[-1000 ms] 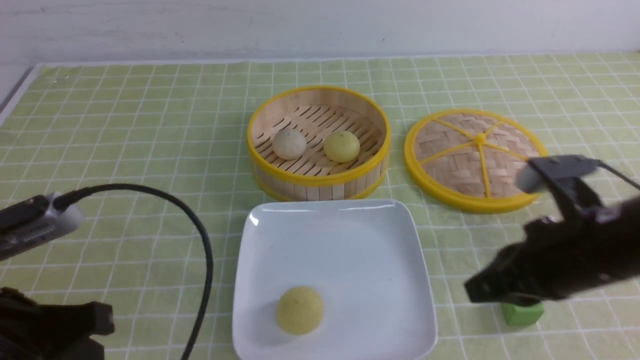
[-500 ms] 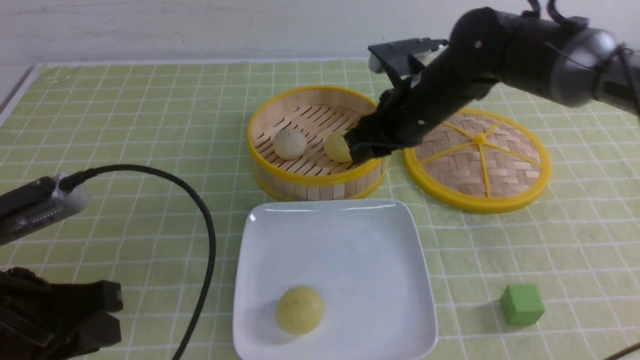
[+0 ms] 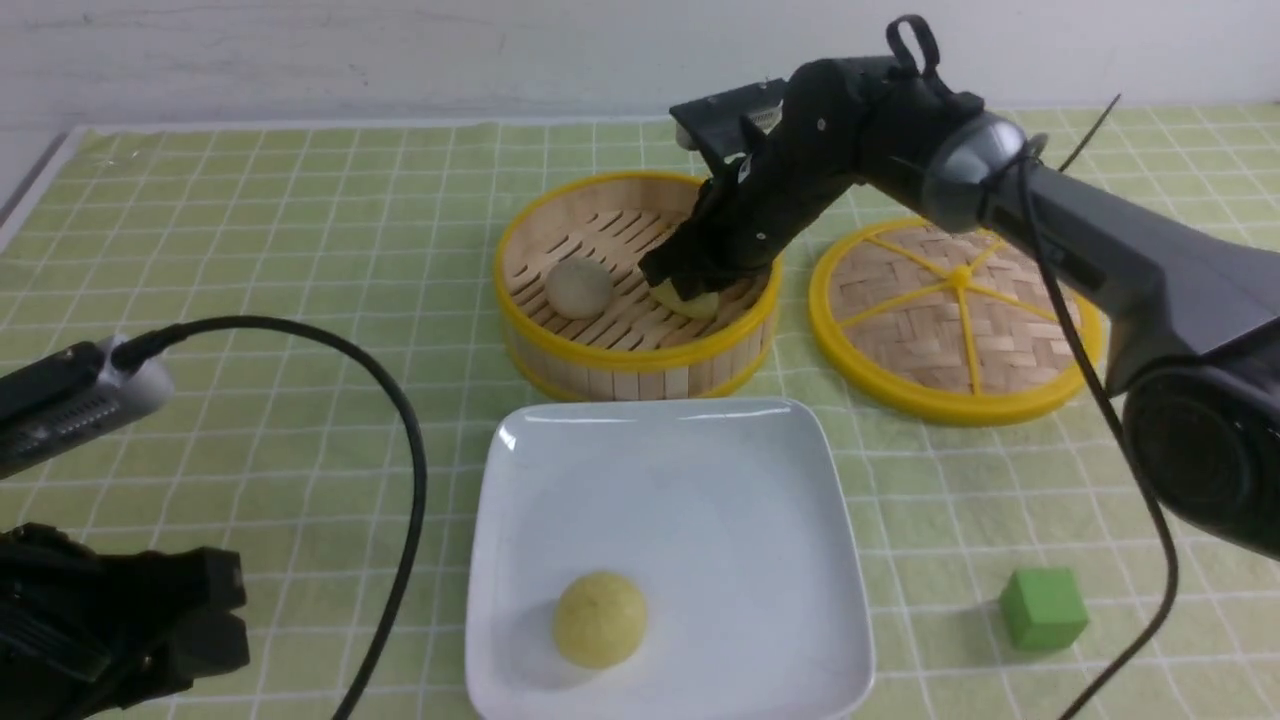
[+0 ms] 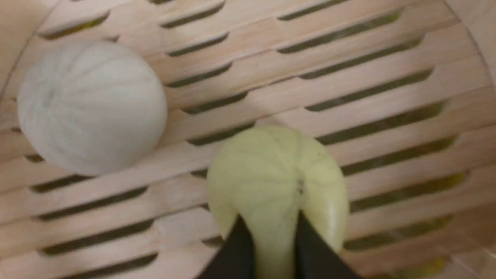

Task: Put the steamed buns into the plate on the green tablecloth.
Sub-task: 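Move the steamed bun from the bamboo steamer onto the white plate with the right gripper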

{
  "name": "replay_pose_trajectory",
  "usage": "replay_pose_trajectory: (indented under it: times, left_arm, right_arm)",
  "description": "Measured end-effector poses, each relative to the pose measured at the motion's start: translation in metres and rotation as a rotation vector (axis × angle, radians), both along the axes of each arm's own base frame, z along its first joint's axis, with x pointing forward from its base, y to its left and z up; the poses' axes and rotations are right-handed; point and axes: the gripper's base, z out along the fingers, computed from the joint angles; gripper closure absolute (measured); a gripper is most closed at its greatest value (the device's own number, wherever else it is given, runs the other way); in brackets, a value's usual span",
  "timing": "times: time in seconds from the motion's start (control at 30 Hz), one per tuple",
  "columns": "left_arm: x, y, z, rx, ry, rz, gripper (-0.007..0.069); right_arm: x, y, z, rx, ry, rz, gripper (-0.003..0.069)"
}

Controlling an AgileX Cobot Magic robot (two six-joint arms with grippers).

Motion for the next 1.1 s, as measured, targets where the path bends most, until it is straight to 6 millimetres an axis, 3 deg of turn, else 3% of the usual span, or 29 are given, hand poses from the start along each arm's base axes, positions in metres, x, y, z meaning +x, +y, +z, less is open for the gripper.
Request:
replay_pose_trajectory:
  times: [0.1,0.13,0.2,0.23,0.27,0.33,0.4,0.47,0.6,0.63,0.67,0.7,0.73,0.77,0.8,0.87,0.97,1.03,1.1]
  left_arm:
    - [0.000,0.000,0.000,0.000,-0.006,0.002,0.0382]
    - [0.000,0.000,0.000,0.000,-0.006,0.002,0.0382]
    - [0.001,0.000,0.000,0.000,-0.007,0.002,0.0382]
    - [0.001,0.000,0.000,0.000,-0.007,0.002,0.0382]
    - [0.001,0.000,0.000,0.000,-0.007,0.003,0.0382]
    - [0.001,0.000,0.000,-0.001,-0.011,0.004,0.0382]
    - [0.001,0.000,0.000,0.002,-0.013,0.004,0.0382]
    - [0.002,0.000,0.000,0.002,-0.012,0.006,0.0382]
    - [0.004,0.001,0.000,0.003,-0.022,0.011,0.0382]
    - [0.004,0.001,0.000,0.003,-0.023,0.012,0.0382]
    - [0.005,0.001,0.000,0.007,-0.034,0.015,0.0382]
    - [0.005,0.001,0.001,0.009,-0.040,0.016,0.0382]
    - [0.006,0.002,0.001,0.016,-0.046,0.016,0.0382]
    - [0.006,0.002,0.001,0.018,-0.048,0.016,0.0382]
    - [0.006,0.002,0.001,0.025,-0.048,0.015,0.0382]
    - [0.006,0.003,0.001,0.025,-0.048,0.014,0.0382]
    - [0.006,0.003,0.001,0.026,-0.051,0.015,0.0382]
    - [0.007,0.003,0.001,0.027,-0.057,0.017,0.0382]
    - [0.008,0.003,0.001,0.027,-0.067,0.020,0.0384]
  right_arm:
    - [-0.012,-0.010,0.031,-0.083,0.005,0.024,0.0650]
    - [-0.014,-0.011,0.033,-0.092,0.014,0.027,0.0650]
    - [-0.030,-0.021,0.072,-0.121,0.008,0.038,0.0650]
    - [-0.033,-0.023,0.080,-0.127,0.010,0.040,0.0650]
    - [-0.050,-0.031,0.112,-0.130,0.003,0.043,0.0650]
    - [-0.069,-0.039,0.142,-0.105,-0.010,0.022,0.0650]
    - [-0.088,-0.046,0.155,-0.081,0.014,0.008,0.0650]
    - [-0.109,-0.050,0.151,-0.060,0.093,0.008,0.0650]
    - [-0.142,-0.043,0.097,-0.068,0.317,0.017,0.0635]
    - [-0.144,-0.041,0.094,-0.065,0.326,0.021,0.0631]
    - [-0.150,-0.032,0.064,-0.058,0.350,0.010,0.0605]
    - [-0.151,-0.028,0.051,-0.054,0.342,0.002,0.0589]
    - [-0.153,-0.019,0.028,-0.049,0.324,-0.004,0.0524]
    - [-0.154,-0.018,0.025,-0.049,0.321,-0.005,0.0524]
    - [-0.155,-0.011,0.006,-0.054,0.305,-0.005,0.0447]
    - [-0.155,-0.005,-0.011,-0.065,0.305,-0.003,0.0330]
    - [-0.155,-0.003,-0.013,-0.080,0.335,0.007,0.0148]
    - [-0.155,-0.004,-0.001,-0.108,0.356,0.028,0.0047]
    - [-0.156,-0.012,0.028,-0.157,0.375,0.057,-0.0003]
